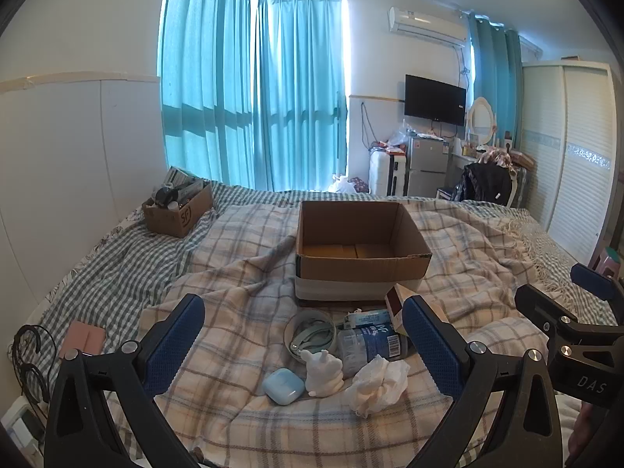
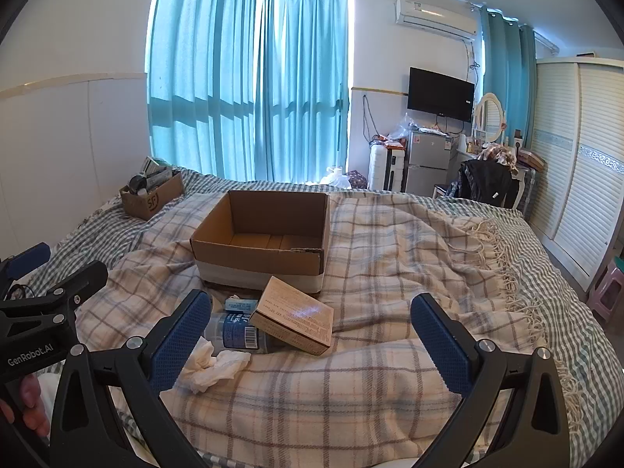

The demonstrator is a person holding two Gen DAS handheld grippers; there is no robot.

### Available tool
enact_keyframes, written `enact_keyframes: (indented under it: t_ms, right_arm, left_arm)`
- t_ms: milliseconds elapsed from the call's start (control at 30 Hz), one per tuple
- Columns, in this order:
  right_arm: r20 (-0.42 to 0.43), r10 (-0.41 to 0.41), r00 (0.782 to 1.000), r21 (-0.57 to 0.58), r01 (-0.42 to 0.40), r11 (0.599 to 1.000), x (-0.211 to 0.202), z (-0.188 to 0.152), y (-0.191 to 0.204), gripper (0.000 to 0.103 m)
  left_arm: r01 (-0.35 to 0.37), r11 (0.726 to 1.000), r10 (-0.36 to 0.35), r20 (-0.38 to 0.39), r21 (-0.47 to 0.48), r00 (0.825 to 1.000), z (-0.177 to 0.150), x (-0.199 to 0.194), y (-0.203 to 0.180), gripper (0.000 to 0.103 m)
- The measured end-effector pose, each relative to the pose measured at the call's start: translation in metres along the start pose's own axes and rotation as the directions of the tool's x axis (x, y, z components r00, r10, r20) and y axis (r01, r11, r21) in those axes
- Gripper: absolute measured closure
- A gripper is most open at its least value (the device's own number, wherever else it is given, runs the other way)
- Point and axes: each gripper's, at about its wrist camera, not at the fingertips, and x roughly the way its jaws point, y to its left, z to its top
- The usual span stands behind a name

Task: Organize objects
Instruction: 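Move both grippers toward the items in front of the cardboard box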

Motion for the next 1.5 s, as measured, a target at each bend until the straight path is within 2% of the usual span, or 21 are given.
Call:
enact_keyframes:
  t_ms: [1033,1500]
  right_arm:
    - [0.001,0.003,1.000,-0.005,-0.003,1.000,-0.001,-0.001,0.004,0.000]
    - [-0.001,0.019,1.000,-0.027,-0.019,0.999,-0.001,-0.001,0.019,0.000]
  left_arm:
    - [-0.006,1.000,0.006,-0.004,0.009,1.000,-0.006,-0.002,-0.002,0.000]
    - [-0.042,0.999,0.042,-0.011,0.011,0.999,-0.009,-0.001,0.014,0.000]
